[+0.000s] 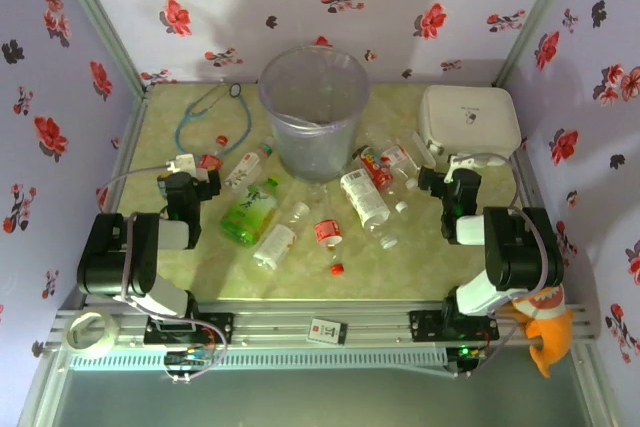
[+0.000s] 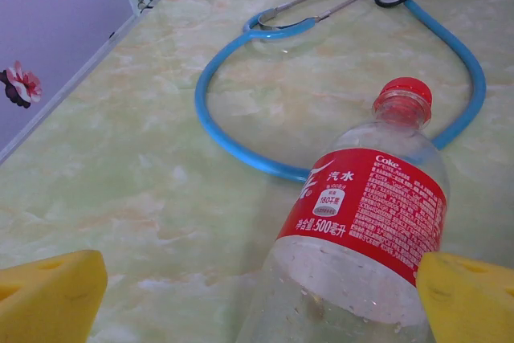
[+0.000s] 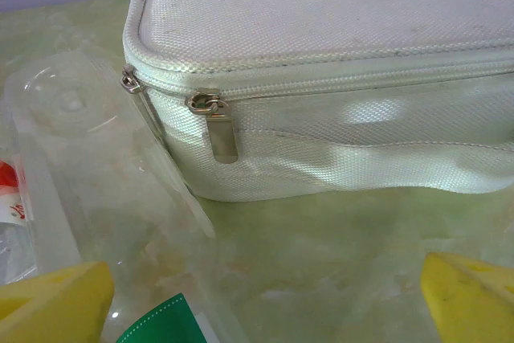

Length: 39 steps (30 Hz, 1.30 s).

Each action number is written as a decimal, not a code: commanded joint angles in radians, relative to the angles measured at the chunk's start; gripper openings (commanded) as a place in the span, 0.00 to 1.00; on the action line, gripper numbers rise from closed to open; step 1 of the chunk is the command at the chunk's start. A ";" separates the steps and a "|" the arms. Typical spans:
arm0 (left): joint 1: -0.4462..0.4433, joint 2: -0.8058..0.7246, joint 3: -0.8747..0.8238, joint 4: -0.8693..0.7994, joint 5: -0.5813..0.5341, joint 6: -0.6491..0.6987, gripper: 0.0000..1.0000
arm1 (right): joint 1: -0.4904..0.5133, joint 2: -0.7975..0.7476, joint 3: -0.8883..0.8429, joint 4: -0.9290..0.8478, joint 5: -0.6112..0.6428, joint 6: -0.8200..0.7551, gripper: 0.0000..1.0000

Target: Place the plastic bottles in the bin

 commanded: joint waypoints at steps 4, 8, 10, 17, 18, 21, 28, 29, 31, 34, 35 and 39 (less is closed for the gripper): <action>0.011 0.012 0.022 0.037 -0.028 0.022 1.00 | 0.007 0.009 0.022 0.028 0.023 0.021 0.99; 0.013 0.012 0.023 0.035 -0.027 0.021 1.00 | 0.007 0.010 0.022 0.027 0.023 0.020 0.99; 0.013 0.011 0.023 0.034 -0.025 0.021 1.00 | 0.007 0.009 0.023 0.026 0.023 0.021 0.99; 0.015 0.009 0.023 0.032 -0.022 0.019 1.00 | 0.007 0.011 0.025 0.023 0.024 0.022 0.99; 0.015 0.009 0.023 0.032 -0.021 0.019 1.00 | 0.007 0.010 0.027 0.023 0.024 0.022 0.99; 0.017 0.010 0.025 0.029 -0.018 0.019 1.00 | 0.007 0.012 0.027 0.020 0.024 0.024 0.99; 0.024 0.010 0.029 0.020 -0.006 0.015 1.00 | 0.002 0.018 0.039 0.005 0.018 0.031 0.99; 0.024 0.009 0.029 0.019 -0.004 0.013 1.00 | 0.002 0.015 0.039 0.006 0.017 0.031 0.99; 0.028 0.008 0.027 0.022 0.007 0.011 1.00 | 0.002 0.006 0.032 0.014 0.036 0.033 0.99; 0.030 -0.027 0.035 -0.018 0.007 0.012 1.00 | 0.002 -0.055 0.090 -0.139 0.070 0.047 0.99; 0.030 -0.069 0.048 -0.078 0.004 0.011 1.00 | 0.002 -0.085 0.122 -0.222 0.069 0.048 0.99; 0.030 -0.275 0.109 -0.331 -0.052 -0.025 1.00 | 0.006 -0.216 0.247 -0.563 0.054 0.079 0.99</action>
